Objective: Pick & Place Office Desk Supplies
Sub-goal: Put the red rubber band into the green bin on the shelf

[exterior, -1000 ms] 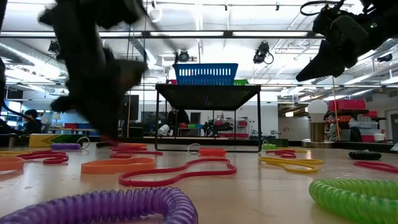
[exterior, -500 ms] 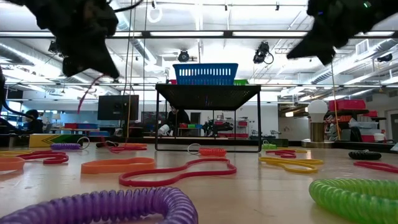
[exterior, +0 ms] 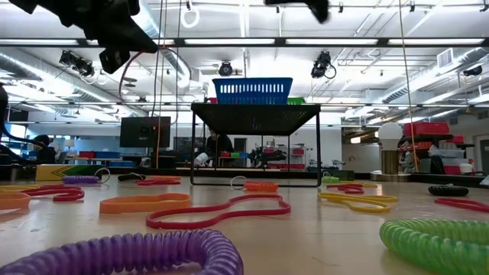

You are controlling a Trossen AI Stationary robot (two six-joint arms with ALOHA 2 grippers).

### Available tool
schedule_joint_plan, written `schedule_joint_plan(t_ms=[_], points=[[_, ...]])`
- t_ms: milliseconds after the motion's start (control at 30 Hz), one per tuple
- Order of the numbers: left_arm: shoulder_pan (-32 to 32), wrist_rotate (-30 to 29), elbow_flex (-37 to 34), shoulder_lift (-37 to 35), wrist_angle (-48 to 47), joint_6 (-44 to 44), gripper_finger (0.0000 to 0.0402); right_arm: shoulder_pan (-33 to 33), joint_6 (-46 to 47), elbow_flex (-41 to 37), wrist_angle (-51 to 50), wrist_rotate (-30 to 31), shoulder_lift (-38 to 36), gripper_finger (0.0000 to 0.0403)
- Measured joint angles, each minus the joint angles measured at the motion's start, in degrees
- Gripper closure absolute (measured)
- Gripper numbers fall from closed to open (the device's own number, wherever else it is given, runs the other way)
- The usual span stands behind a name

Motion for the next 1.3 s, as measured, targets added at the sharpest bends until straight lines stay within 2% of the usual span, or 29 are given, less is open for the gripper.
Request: schedule_joint_plan(t_ms=[167,367,533,867,967,1300], points=[[3.01,0.99,0.00,0.91,7.28,3.34,0.0400,-4.08,-7.69,9.16,-2.48,-7.35,5.45,0.0297],[5.47,1.15,-0.02,3.91,19.57,4.18,0.0400,-9.26,-16.02,14.08,-3.60,-13.23,8.85,0.0259],[5.38,0.94,0.02,6.81,27.79,4.98,0.0400,-11.55,-19.84,14.50,-2.83,-15.04,10.18,0.0250],[5.32,1.22,-0.02,10.34,35.25,5.28,0.0399,-11.83,-25.67,14.30,1.22,-19.69,12.77,0.0250],[5.39,2.36,-0.02,10.32,36.56,5.66,0.0399,-11.83,-25.68,14.26,1.10,-19.68,13.51,0.0251],[5.38,3.59,-0.02,10.32,36.54,5.60,0.0399,-11.88,-25.49,14.28,6.83,-13.08,14.21,0.0276]])
